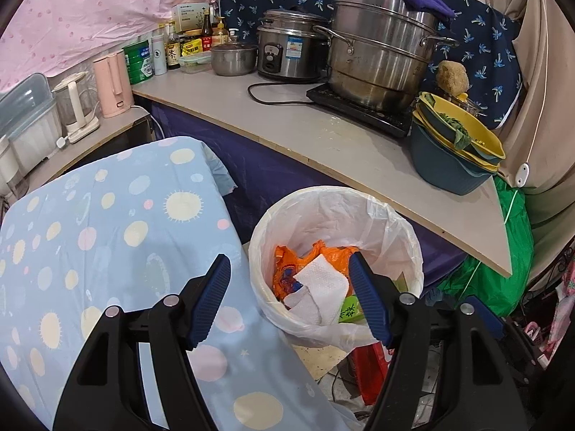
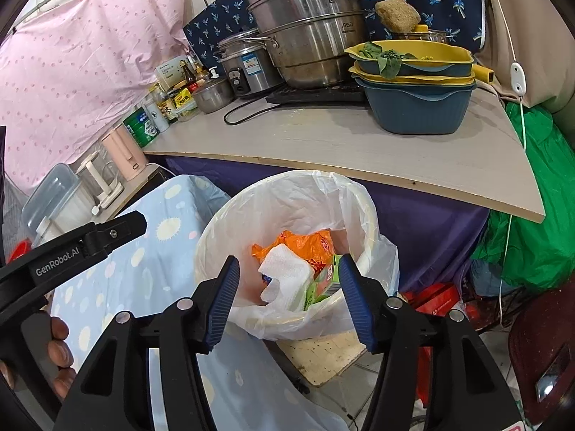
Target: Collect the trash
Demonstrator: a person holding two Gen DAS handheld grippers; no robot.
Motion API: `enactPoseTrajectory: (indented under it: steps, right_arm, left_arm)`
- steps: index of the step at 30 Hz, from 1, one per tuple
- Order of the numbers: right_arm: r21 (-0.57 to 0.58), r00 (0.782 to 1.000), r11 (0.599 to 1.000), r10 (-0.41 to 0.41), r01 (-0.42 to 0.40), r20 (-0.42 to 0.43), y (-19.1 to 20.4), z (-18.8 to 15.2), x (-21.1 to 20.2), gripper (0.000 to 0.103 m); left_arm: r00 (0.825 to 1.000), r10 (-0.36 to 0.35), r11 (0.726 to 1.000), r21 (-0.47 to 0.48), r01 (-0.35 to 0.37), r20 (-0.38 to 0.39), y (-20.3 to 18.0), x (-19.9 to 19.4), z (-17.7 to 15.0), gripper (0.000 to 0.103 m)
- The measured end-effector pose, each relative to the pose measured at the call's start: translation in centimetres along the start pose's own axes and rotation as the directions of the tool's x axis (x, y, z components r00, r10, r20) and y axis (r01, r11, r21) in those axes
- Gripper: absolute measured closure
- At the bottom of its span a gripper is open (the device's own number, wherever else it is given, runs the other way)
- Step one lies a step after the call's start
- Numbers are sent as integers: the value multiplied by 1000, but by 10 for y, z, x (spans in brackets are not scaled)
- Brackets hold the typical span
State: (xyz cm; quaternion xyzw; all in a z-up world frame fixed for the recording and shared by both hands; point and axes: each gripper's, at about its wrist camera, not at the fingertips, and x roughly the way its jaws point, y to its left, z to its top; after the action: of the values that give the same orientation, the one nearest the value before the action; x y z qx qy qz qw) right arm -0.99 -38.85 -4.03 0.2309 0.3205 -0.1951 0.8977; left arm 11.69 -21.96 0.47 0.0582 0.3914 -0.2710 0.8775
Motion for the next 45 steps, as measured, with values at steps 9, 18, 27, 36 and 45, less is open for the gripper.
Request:
enactPoseTrajectory:
  steps: [9, 18, 27, 36, 45]
  right_arm:
    - [-34, 999, 999, -34, 34, -8, 9, -8, -8, 35]
    - [-74, 998, 995, -66, 64, -21, 17, -18, -13, 23]
    - [-85, 996, 993, -82, 79, -32, 20, -27, -15, 18]
    - [-97, 995, 992, -91, 86, -49, 23, -39, -15, 7]
    - [-113, 992, 987, -117, 110, -56, 23, -49, -21, 7]
  left_arm:
    - [997, 83, 997, 0, -83, -12, 13, -4, -18, 32]
    - [989, 147, 989, -11, -147, -20, 31, -12, -35, 22]
    - [977, 212, 977, -5, -213, -29, 42, -18, -51, 12]
    - [973, 226, 974, -9, -227, -55, 48, -20, -65, 12]
    - [974, 220, 976, 5, -220, -61, 42, -25, -78, 12]
